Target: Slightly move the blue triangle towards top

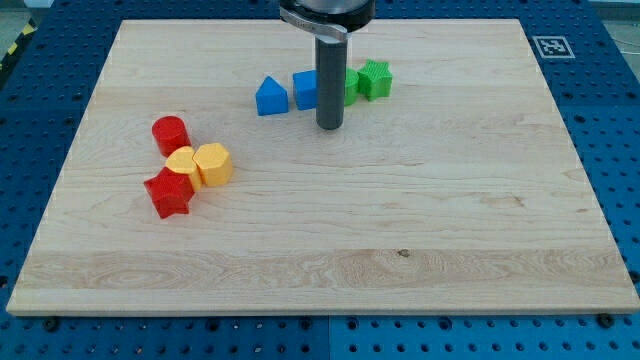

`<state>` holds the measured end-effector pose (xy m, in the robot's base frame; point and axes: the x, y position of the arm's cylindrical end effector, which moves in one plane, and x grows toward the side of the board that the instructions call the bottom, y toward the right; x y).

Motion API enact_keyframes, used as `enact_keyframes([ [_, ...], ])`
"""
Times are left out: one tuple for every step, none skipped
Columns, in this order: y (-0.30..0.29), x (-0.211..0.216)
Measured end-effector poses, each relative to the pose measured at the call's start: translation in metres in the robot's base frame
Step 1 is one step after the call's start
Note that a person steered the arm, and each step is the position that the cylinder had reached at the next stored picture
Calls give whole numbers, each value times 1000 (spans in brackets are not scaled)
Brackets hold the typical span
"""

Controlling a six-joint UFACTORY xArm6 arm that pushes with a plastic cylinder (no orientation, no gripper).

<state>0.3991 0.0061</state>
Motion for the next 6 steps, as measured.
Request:
enact_keyframes([
  [-25, 1],
  [-60, -2],
  [-74, -7],
  [-74, -17],
  [-74, -17],
  [-74, -17],
])
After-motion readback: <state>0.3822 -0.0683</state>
